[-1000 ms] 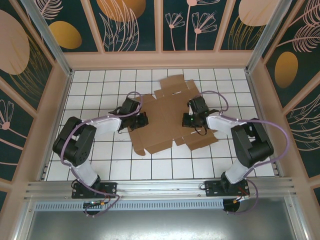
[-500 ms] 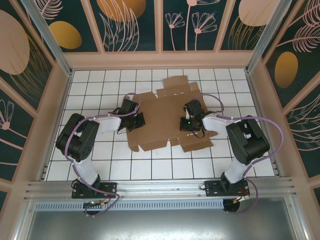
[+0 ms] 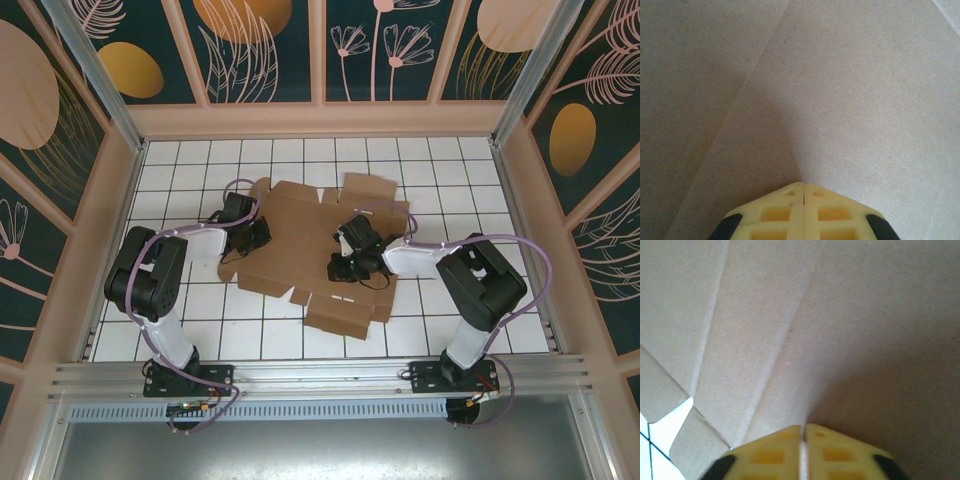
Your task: Fold the paper box
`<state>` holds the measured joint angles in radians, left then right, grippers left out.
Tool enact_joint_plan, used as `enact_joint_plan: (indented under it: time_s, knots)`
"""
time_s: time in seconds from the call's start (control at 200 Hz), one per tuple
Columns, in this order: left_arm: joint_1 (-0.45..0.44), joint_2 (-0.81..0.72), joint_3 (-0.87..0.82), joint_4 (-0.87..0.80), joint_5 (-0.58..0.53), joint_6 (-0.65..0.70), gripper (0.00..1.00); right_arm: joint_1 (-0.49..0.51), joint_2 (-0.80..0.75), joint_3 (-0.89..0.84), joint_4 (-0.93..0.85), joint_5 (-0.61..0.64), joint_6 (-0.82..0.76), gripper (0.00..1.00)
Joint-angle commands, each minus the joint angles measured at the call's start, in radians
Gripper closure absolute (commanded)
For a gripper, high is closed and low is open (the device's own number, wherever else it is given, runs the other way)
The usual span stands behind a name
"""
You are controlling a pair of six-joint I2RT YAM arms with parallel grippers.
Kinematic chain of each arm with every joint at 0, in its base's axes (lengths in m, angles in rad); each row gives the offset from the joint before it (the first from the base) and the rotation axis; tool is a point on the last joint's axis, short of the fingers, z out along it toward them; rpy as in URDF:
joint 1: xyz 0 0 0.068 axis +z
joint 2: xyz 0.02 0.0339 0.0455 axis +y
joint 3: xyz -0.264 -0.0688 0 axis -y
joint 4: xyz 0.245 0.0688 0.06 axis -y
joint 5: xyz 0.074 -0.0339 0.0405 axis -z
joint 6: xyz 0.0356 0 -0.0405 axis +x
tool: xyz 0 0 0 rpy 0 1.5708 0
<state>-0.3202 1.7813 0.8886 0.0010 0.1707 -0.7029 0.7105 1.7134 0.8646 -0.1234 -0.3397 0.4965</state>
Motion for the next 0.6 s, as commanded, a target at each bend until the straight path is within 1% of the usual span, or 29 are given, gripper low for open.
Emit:
enact_joint_plan:
  time_s: [0.0,0.01,0.055,0.125,0.155,0.18,0.245,0.255,0.28,0.285,0.29,0.345,0.36,0.37,0.42,0.47,0.525,0.555,0.596]
  knots:
    - [0.008,-0.029,0.004,-0.14,-0.005,0.045,1.0,-0.021,-0.112,0.002,0.042,-0.031,-0.009,0.76]
    - [0.008,-0.032,0.007,-0.14,0.001,0.047,1.0,-0.023,-0.116,0.001,0.043,-0.032,-0.01,0.76]
    - [0.005,-0.043,0.025,-0.149,0.029,0.061,1.0,-0.053,-0.17,-0.013,0.058,-0.036,-0.022,0.67]
    - [-0.004,-0.061,0.051,-0.17,0.041,0.084,1.0,-0.108,-0.23,-0.037,0.08,-0.064,-0.037,0.63]
    - [-0.013,-0.061,0.058,-0.18,0.038,0.096,1.0,-0.139,-0.253,-0.047,0.091,-0.082,-0.039,0.58]
    - [-0.02,-0.062,0.064,-0.188,0.04,0.102,1.0,-0.157,-0.269,-0.052,0.096,-0.1,-0.037,0.52]
    - [-0.032,-0.062,0.069,-0.196,0.05,0.109,1.0,-0.227,-0.296,-0.055,0.095,-0.139,-0.039,0.44]
    - [-0.032,-0.062,0.069,-0.195,0.053,0.108,1.0,-0.233,-0.299,-0.054,0.092,-0.138,-0.04,0.4]
    - [-0.034,-0.062,0.064,-0.191,0.063,0.107,1.0,-0.25,-0.312,-0.052,0.084,-0.129,-0.048,0.35]
    - [-0.035,-0.062,0.063,-0.189,0.064,0.106,1.0,-0.252,-0.314,-0.05,0.082,-0.127,-0.048,0.3]
    - [-0.034,-0.062,0.061,-0.188,0.066,0.105,1.0,-0.255,-0.316,-0.049,0.079,-0.125,-0.05,0.29]
    - [-0.034,-0.061,0.052,-0.175,0.079,0.102,1.0,-0.27,-0.345,-0.046,0.059,-0.067,-0.081,0.26]
    - [-0.034,-0.061,0.049,-0.172,0.083,0.102,1.0,-0.273,-0.354,-0.047,0.052,-0.04,-0.091,0.19]
    - [-0.034,-0.061,0.048,-0.169,0.085,0.1,1.0,-0.274,-0.359,-0.047,0.047,-0.02,-0.098,0.18]
    - [-0.034,-0.05,0.049,-0.168,0.096,0.105,1.0,-0.284,-0.385,-0.057,0.037,0.054,-0.13,0.16]
    - [-0.035,-0.03,0.058,-0.168,0.108,0.112,1.0,-0.319,-0.405,-0.084,0.053,0.045,-0.147,0.13]
    - [-0.034,-0.009,0.071,-0.168,0.117,0.12,1.0,-0.367,-0.427,-0.116,0.064,0.061,-0.136,0.13]
    - [-0.033,0.004,0.078,-0.171,0.12,0.121,1.0,-0.402,-0.434,-0.137,0.071,0.044,-0.118,0.13]
    - [-0.033,0.017,0.078,-0.172,0.125,0.121,1.0,-0.458,-0.43,-0.16,0.081,-0.018,-0.093,0.14]
